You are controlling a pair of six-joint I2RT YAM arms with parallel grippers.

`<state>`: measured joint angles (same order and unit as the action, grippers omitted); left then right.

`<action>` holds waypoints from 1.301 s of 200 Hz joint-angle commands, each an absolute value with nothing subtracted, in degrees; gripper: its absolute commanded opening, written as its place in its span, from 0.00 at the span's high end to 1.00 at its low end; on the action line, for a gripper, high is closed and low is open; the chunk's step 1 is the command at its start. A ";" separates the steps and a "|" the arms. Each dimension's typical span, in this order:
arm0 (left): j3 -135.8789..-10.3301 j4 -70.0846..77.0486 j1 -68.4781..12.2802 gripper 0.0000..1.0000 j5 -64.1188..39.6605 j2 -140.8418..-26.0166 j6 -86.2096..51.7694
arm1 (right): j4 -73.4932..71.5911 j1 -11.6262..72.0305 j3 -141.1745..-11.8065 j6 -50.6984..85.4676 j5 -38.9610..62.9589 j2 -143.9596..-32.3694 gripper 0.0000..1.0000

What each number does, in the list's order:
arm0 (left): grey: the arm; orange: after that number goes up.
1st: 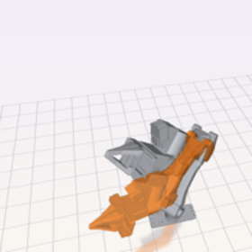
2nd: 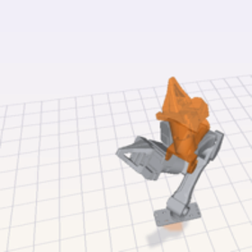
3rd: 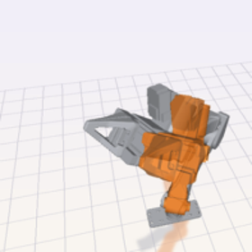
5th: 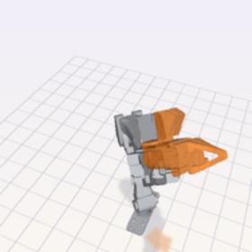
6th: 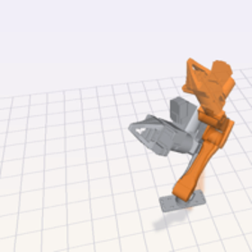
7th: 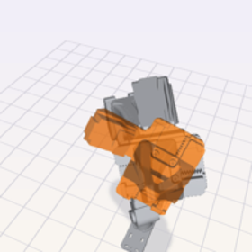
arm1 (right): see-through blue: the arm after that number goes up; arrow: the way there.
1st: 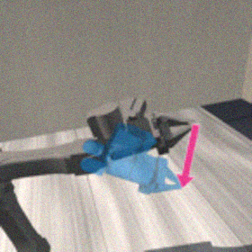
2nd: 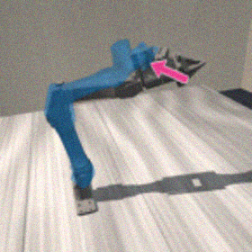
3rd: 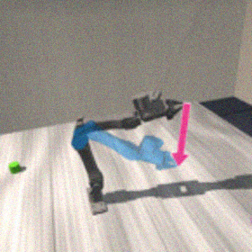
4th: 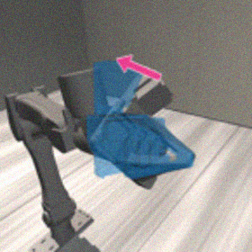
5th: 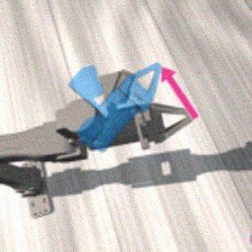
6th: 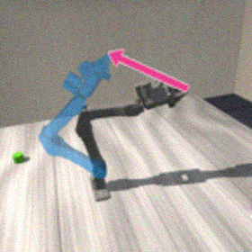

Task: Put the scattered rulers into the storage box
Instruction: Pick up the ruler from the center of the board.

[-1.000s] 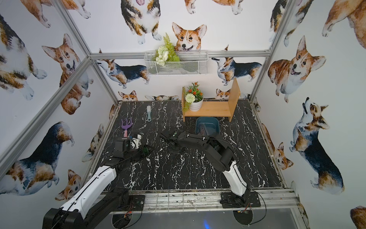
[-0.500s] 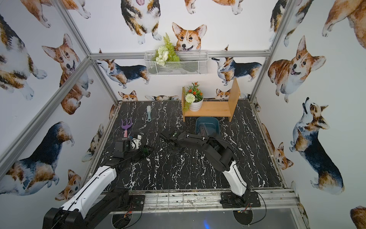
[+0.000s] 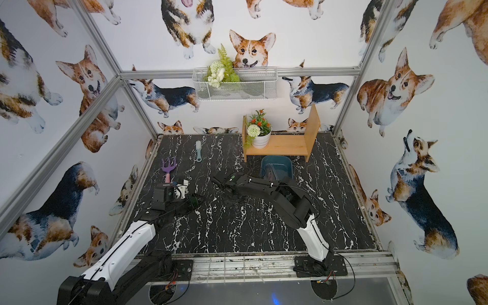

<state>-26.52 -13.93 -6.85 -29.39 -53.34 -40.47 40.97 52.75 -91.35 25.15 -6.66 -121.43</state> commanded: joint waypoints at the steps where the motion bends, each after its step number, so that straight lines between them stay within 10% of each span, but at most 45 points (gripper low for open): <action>1: -26.46 -12.95 -6.77 0.54 -29.54 -53.35 -40.08 | 42.45 53.01 -91.85 25.44 -7.17 -121.33 0.52; 260: -26.37 -12.30 -6.77 0.54 -29.62 -54.34 -39.90 | 41.66 53.00 -90.26 25.14 -4.48 -122.92 0.75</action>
<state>-26.39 -12.95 -6.85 -29.39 -54.52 -40.47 40.01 52.86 -91.02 25.08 -5.98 -122.69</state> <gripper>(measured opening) 0.460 0.281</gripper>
